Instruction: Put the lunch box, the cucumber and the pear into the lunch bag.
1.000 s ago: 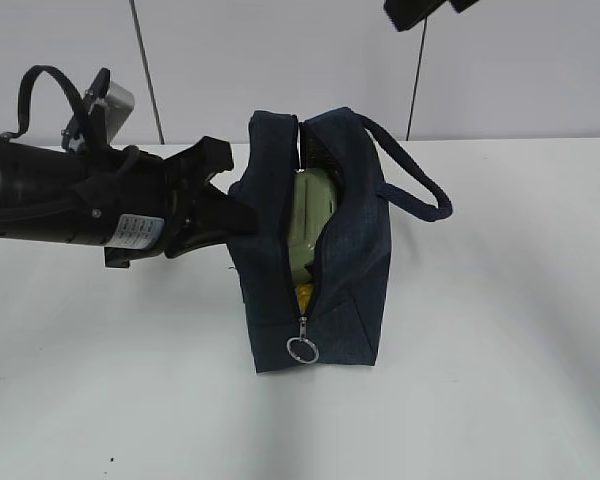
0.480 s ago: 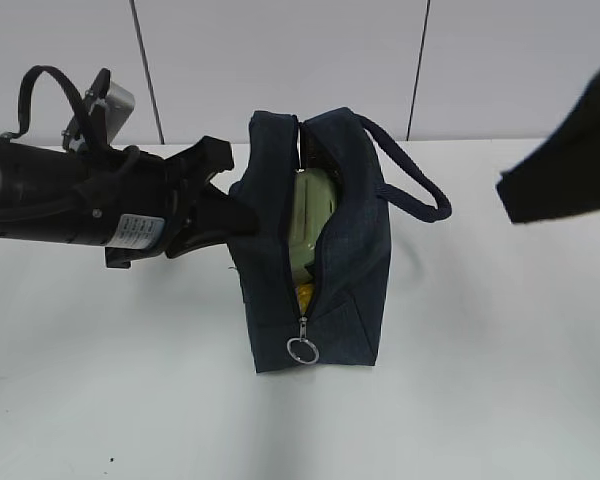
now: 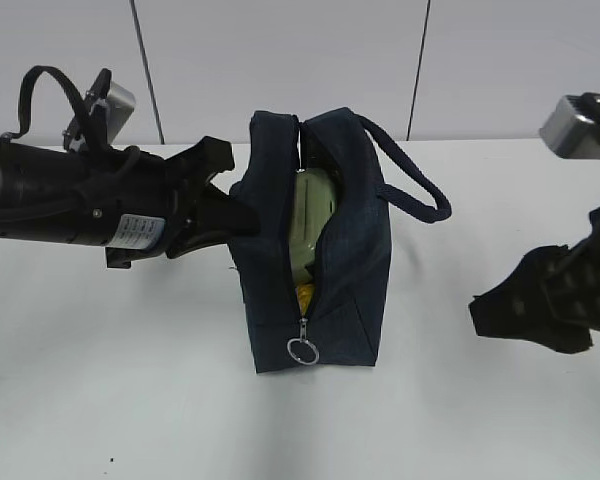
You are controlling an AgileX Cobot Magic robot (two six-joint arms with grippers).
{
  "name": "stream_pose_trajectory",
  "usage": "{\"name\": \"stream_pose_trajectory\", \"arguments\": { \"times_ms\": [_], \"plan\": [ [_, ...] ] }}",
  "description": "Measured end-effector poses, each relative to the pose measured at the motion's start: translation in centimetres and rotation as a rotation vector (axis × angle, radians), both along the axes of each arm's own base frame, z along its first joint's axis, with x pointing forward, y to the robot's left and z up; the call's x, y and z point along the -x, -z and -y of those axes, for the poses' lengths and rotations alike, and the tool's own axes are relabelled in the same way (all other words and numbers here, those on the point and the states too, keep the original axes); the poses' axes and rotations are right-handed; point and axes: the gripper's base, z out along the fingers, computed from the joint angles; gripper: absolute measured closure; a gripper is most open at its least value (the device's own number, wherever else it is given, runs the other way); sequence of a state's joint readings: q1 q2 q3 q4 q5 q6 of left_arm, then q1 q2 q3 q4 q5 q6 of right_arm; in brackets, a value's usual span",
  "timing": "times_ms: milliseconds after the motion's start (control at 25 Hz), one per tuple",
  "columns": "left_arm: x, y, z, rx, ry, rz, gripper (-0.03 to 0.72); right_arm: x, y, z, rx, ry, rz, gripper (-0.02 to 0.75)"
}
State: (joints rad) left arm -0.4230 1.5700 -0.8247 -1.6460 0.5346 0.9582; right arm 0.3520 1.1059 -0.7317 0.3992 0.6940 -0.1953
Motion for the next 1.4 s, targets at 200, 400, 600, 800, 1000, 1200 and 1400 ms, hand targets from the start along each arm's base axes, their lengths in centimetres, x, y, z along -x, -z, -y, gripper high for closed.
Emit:
{"name": "stream_pose_trajectory", "arguments": {
  "times_ms": [200,400,600,800,1000,1200,1400],
  "plan": [
    [0.0,0.0,0.0,-0.002,-0.004,0.001,0.706,-3.3,2.2,0.0,-0.036,-0.005,-0.049,0.497],
    [-0.1,0.0,-0.1,-0.006,-0.012,0.002,0.706,-5.3,3.1,-1.7,-0.261,-0.131,-0.132,0.512],
    [-0.2,0.1,-0.2,-0.015,-0.025,0.004,0.706,-4.7,3.2,-2.7,-0.365,-0.287,-0.181,0.514],
    [-0.2,0.1,-0.2,-0.025,-0.019,0.009,0.706,-2.9,5.2,-2.7,-0.389,-0.358,-0.190,0.514],
    [0.0,0.3,-0.2,-0.056,0.019,0.024,0.706,-1.9,6.7,-2.8,-0.467,-0.361,-0.094,0.514],
    [0.1,0.2,-0.1,-0.049,0.039,0.023,0.701,-2.3,6.4,-2.9,-0.505,-0.340,-0.008,0.514],
    [0.4,0.1,0.2,-0.042,0.092,0.045,0.615,-2.5,6.4,-2.8,-0.500,-0.321,0.008,0.514]
  ]
}}
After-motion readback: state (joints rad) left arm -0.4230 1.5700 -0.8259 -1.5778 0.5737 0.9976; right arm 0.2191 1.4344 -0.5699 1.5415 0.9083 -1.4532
